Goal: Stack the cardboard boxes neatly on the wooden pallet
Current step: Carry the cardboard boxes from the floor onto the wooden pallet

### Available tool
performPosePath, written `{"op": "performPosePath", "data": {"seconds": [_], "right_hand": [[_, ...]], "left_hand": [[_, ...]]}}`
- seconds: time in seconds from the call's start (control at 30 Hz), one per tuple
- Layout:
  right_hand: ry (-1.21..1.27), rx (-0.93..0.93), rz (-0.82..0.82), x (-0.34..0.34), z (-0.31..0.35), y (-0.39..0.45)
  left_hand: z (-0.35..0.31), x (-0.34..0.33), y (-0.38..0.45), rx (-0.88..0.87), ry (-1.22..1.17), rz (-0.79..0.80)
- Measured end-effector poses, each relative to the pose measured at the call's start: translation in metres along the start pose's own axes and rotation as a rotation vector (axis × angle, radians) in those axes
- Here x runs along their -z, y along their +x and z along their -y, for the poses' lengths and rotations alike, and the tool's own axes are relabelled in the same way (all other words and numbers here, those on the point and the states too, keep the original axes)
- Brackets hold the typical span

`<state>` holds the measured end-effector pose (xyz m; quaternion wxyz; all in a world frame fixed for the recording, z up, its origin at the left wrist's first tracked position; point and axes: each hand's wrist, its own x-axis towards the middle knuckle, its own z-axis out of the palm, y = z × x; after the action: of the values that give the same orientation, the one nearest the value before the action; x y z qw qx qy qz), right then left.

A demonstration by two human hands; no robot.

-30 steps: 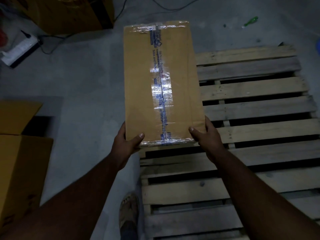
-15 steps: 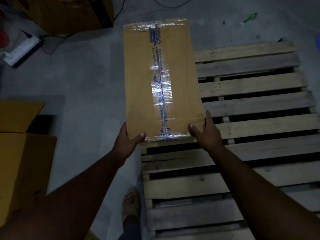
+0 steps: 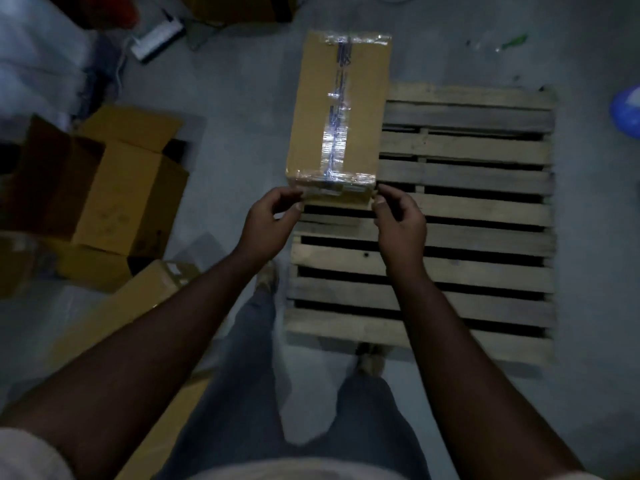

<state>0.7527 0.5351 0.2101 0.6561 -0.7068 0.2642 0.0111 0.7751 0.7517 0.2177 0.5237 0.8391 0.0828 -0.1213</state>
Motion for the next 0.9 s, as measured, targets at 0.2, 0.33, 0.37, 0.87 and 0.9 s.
{"op": "performPosePath", "data": {"seconds": [0.2, 0.33, 0.37, 0.87, 0.9], "right_hand": [[0.050, 0.003, 0.035, 0.106, 0.041, -0.126], [0.093, -0.054, -0.037, 0.163, 0.030, -0.184], [0.103, -0.064, -0.059, 0.174, 0.026, -0.197], [0.262, -0.189, -0.435, 0.320, -0.048, -0.390], [0.261, -0.195, -0.455, 0.334, -0.053, -0.403]], "left_hand": [[-0.078, -0.036, -0.147, 0.077, -0.199, 0.031], [-0.103, -0.063, -0.204, 0.047, -0.185, 0.160], [-0.106, -0.068, -0.216, 0.034, -0.184, 0.186], [-0.081, -0.172, -0.368, -0.060, -0.121, 0.548], [-0.083, -0.182, -0.382, -0.063, -0.107, 0.569]]}}
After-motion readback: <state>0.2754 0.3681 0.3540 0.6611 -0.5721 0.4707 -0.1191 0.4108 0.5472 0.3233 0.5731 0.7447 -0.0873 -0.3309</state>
